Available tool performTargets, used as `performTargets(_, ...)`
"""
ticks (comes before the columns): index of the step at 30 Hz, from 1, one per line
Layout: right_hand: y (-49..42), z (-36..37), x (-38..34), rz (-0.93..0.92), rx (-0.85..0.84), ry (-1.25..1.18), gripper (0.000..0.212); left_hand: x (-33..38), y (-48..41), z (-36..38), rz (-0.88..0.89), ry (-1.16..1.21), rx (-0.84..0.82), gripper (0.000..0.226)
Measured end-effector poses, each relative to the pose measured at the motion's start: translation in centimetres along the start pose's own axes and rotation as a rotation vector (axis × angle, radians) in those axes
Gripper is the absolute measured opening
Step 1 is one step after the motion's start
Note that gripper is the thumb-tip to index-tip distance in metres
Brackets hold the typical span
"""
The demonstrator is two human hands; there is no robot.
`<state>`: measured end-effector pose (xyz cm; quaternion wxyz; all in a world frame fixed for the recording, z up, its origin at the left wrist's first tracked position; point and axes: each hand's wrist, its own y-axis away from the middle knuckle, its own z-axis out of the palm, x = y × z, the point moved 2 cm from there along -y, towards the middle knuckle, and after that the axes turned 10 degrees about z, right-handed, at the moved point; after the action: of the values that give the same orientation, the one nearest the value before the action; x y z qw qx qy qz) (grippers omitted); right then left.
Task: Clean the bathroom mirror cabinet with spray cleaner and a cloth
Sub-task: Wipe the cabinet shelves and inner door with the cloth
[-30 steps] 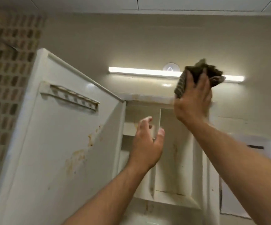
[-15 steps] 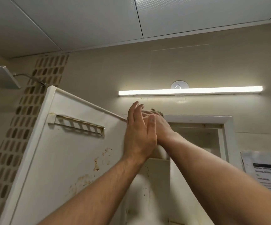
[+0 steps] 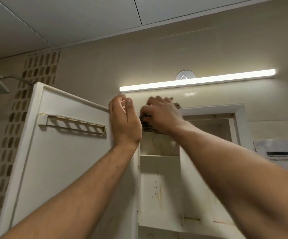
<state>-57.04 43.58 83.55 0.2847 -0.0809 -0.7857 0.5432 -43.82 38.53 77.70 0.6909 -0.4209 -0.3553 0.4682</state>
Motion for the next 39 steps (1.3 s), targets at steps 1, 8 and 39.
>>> performTargets(1,-0.6,1.0,-1.2,-0.004,-0.016,0.029,0.024,0.0,0.2,0.2,0.016,-0.009,-0.010,0.040)
performTargets(8,3.2,0.3,3.6,-0.066,-0.008,0.100,0.041,-0.8,1.8,3.9,0.106,-0.133,-0.178,0.050)
performTargets(39,17.1,-3.2,12.3,0.705,0.260,0.068,0.061,0.6,6.5,13.3,0.349,-0.342,-0.604,0.061)
